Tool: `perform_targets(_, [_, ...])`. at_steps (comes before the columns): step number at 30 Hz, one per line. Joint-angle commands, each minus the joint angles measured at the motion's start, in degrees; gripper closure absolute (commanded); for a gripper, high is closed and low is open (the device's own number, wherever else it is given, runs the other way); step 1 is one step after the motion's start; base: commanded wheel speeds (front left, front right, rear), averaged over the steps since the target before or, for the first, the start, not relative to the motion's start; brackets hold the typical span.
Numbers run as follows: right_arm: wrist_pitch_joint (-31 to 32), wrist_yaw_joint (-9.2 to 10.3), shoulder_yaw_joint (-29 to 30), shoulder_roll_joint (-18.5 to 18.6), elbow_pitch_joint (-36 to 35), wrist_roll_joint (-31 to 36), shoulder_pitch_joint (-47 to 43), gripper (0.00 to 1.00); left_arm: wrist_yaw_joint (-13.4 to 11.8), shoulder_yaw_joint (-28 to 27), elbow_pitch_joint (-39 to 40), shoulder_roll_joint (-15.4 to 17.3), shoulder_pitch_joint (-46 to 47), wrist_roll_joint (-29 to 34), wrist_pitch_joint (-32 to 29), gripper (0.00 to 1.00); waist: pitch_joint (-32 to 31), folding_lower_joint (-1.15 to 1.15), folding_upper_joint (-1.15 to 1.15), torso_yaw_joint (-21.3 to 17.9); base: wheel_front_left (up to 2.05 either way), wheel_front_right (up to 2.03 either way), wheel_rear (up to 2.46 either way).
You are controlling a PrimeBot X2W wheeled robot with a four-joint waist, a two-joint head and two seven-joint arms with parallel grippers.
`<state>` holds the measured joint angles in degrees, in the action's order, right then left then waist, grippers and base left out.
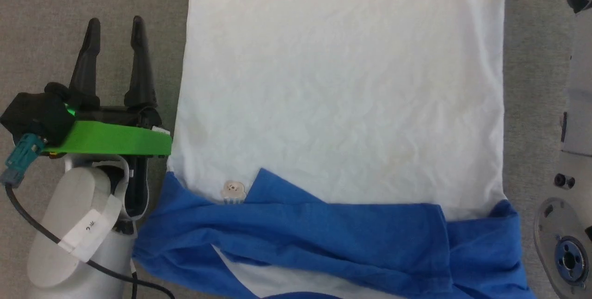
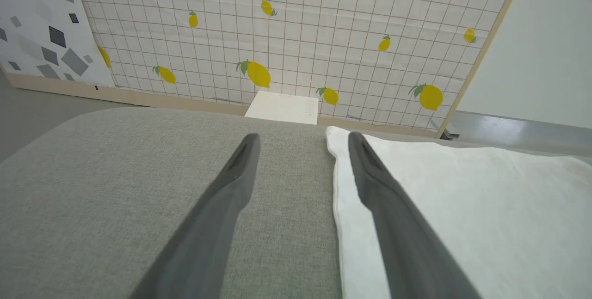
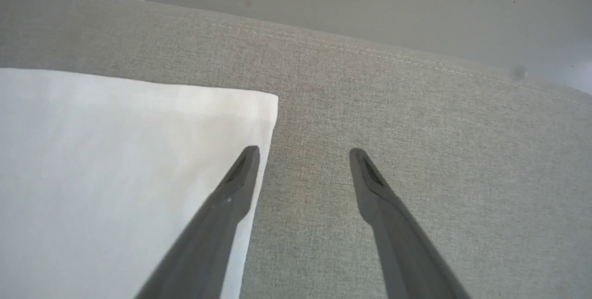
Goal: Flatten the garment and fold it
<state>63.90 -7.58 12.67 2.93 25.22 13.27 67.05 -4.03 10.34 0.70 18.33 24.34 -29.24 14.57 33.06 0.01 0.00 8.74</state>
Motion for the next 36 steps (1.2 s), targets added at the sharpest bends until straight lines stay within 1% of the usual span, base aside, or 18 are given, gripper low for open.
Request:
perform_targets(1, [0.9, 0.09, -0.3, -0.1, 0.4, 0.5, 1.3, 0.00, 0.4, -0.1, -0.1, -0.1, 1.2, 0.2, 0.4, 0.00, 4.9, -0.01, 0.00, 4.0, 0.00, 0.00, 0.00])
perform_targets(5, [2.7, 0.09, -1.6, -0.1, 1.4, 1.3, 2.2, 0.00, 0.9, -0.5, -0.5, -0.2, 1.7, 0.1, 0.4, 0.00, 6.6, -0.01, 0.00, 4.2, 0.00, 0.00, 0.00])
perform_targets(8, [4.4, 0.09, -2.9, -0.1, 2.3, 1.3, 2.1, 0.00, 1.4, -0.8, -1.4, 0.3, 2.8, 0.0, 0.3, 0.00, 7.5, -0.01, 0.00, 3.9, 0.00, 0.00, 0.00])
perform_targets(10, [5.0, 0.09, -3.8, -0.1, 2.6, 0.7, 1.9, 0.00, 1.9, -0.7, -2.0, 0.7, 4.2, -0.3, -0.3, 0.00, 7.7, -0.01, 0.00, 3.6, 0.00, 0.00, 0.00])
perform_targets(11, [5.7, 0.09, -4.1, -0.1, 2.6, 0.1, 1.8, 0.00, 2.5, -0.7, -2.4, 0.8, 5.6, -1.2, -1.4, 0.00, 7.7, -0.01, 0.00, 3.3, 0.00, 0.00, 0.00])
perform_targets(12, [6.2, 0.09, -4.4, -0.1, 2.6, -0.1, 1.8, 0.52, 3.0, -0.8, -2.6, 1.1, 6.9, -1.7, -2.2, 0.00, 7.8, -0.01, 0.00, 3.0, 0.00, 0.00, 0.00])
perform_targets(13, [6.5, 0.09, -4.8, -0.1, 2.5, -0.4, 2.0, 0.69, 3.5, -0.9, -2.7, 1.5, 8.4, -2.1, -2.9, 0.00, 7.8, -0.01, 0.00, 2.7, 0.00, 0.00, 0.00])
perform_targets(14, [7.1, 0.09, -5.1, -0.1, 2.2, -0.9, 2.1, 1.00, 4.4, -0.9, -3.1, 2.1, 10.9, -2.8, -4.5, 0.00, 7.8, -0.01, 0.00, 2.4, 0.00, 0.00, 0.00])
perform_targets(18, [8.2, 0.09, -6.2, -0.1, 1.1, -2.6, 2.8, 1.00, 6.4, 0.2, -5.8, 5.4, 20.9, -3.0, -11.8, 0.00, 7.8, -0.01, 0.00, 0.8, 0.00, 0.00, 0.00])
perform_targets(19, [7.9, 0.09, -6.8, -0.1, 0.4, -3.9, 3.1, 1.00, 7.0, 1.3, -8.8, 6.2, 26.2, -3.7, -17.5, 0.00, 7.7, -0.01, 0.00, 0.0, 0.00, 0.00, 0.00])
perform_targets(23, [6.9, 0.09, -9.5, -0.1, -0.1, -7.0, 3.8, 1.00, 8.4, 4.1, -16.3, 7.4, 35.9, -6.0, -30.4, 0.00, 7.7, -0.01, 0.00, -2.1, 0.00, 0.00, 0.00])
perform_targets(27, [6.2, 0.09, -12.3, -0.1, -0.3, -10.2, 4.4, 1.00, 9.6, 8.0, -23.8, 7.4, 43.3, -8.5, -44.3, 0.00, 7.9, -0.01, 0.00, -4.2, 0.00, 0.00, 0.00])
perform_targets(29, [5.9, 0.09, -13.6, -0.1, -0.4, -11.6, 4.7, 1.00, 9.7, 9.6, -26.9, 7.8, 45.5, -9.0, -50.6, 0.00, 8.3, -0.01, 0.00, -5.1, 0.00, 0.00, 0.00])
perform_targets(31, [5.2, 0.09, -14.9, -0.1, -0.6, -13.1, 4.9, 1.00, 9.3, 10.8, -29.2, 8.3, 46.7, -9.1, -55.7, 0.00, 8.7, -0.01, 0.00, -6.0, 0.00, 0.00, 0.00])
perform_targets(33, [4.7, 0.09, -16.2, -0.1, -0.7, -14.2, 4.8, 1.00, 8.5, 11.3, -30.7, 8.8, 47.2, -9.2, -59.1, 0.00, 9.1, -0.01, 0.00, -6.8, 0.00, 0.00, 0.00])
perform_targets(36, [3.9, 0.09, -17.6, -0.1, -1.0, -15.2, 4.8, 1.00, 7.6, 12.5, -31.6, 10.4, 47.1, -7.8, -61.9, 0.00, 9.7, -0.01, 0.00, -7.7, 0.00, 0.00, 0.00])
